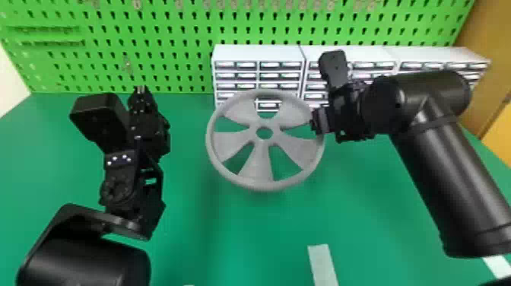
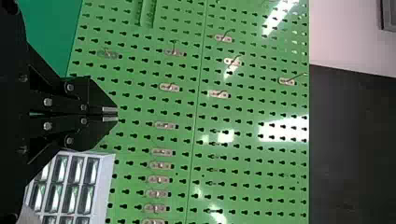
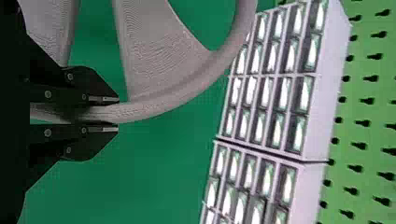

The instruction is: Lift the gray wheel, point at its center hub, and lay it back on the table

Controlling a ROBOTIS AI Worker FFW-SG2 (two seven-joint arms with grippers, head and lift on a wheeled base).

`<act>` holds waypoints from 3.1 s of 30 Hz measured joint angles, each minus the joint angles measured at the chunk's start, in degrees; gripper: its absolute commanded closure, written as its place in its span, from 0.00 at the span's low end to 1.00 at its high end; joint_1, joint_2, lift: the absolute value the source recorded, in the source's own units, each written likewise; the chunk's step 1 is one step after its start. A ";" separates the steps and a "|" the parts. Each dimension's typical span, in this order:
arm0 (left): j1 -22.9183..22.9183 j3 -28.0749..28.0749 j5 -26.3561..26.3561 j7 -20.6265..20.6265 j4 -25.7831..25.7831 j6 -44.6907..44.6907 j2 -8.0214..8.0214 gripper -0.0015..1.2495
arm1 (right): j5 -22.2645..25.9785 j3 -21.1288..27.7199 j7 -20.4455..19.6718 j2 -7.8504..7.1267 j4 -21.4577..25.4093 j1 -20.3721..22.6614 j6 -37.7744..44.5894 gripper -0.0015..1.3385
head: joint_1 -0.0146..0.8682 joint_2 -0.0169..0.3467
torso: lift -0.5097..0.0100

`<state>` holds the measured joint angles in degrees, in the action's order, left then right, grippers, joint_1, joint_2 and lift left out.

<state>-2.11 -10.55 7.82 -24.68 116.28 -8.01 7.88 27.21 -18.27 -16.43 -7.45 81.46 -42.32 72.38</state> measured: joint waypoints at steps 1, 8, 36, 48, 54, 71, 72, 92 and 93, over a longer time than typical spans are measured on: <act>0.02 -0.02 0.00 0.00 0.00 0.00 -0.02 0.91 | 0.52 0.05 0.00 0.05 -0.57 -0.31 0.55 0.92 | 0.80 0.18 | 0.80; 0.17 -0.25 -0.03 0.02 0.00 0.03 -0.06 0.91 | 1.87 -0.48 1.70 0.14 -3.75 -0.84 -0.26 0.92 | 0.80 0.18 | 0.80; 0.09 -0.76 -0.08 0.01 -0.09 0.54 -0.24 0.91 | 3.18 -9.06 1.76 0.68 -16.74 -0.85 -5.55 0.92 | 0.80 0.18 | 0.80; 0.09 -0.79 0.17 0.03 -0.15 0.60 -0.21 0.91 | 4.49 -11.43 1.76 0.44 -19.10 -0.12 -8.26 0.92 | 0.80 0.18 | 0.80; 0.09 -0.79 0.22 0.03 -0.18 0.62 -0.21 0.91 | 4.52 -12.05 1.76 0.27 -20.37 0.24 -9.47 0.92 | 0.80 0.18 | 0.80; 0.00 -0.79 0.52 0.01 -0.58 1.61 -0.23 0.91 | 4.56 -11.61 2.12 -0.01 -21.08 0.59 -11.36 0.57 | 0.80 0.18 | 0.80; 0.00 -0.79 0.52 0.01 -0.60 1.66 -0.23 0.91 | 4.54 -11.61 2.15 -0.02 -21.07 0.63 -11.48 0.54 | 0.80 0.18 | 0.80; -0.09 -0.79 0.84 0.01 -0.85 2.09 -0.24 0.91 | 4.43 -10.19 2.99 -0.08 -20.27 1.97 -14.27 0.34 | 0.80 0.18 | 0.80; -0.09 -0.79 0.91 0.01 -0.90 2.15 -0.24 0.91 | 4.44 -10.10 2.99 -0.06 -20.23 2.05 -14.40 0.35 | 0.80 0.18 | 0.80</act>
<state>-2.20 -11.34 8.73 -24.68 115.38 -5.86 7.65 31.66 -28.37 -13.45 -7.51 61.23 -40.28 57.98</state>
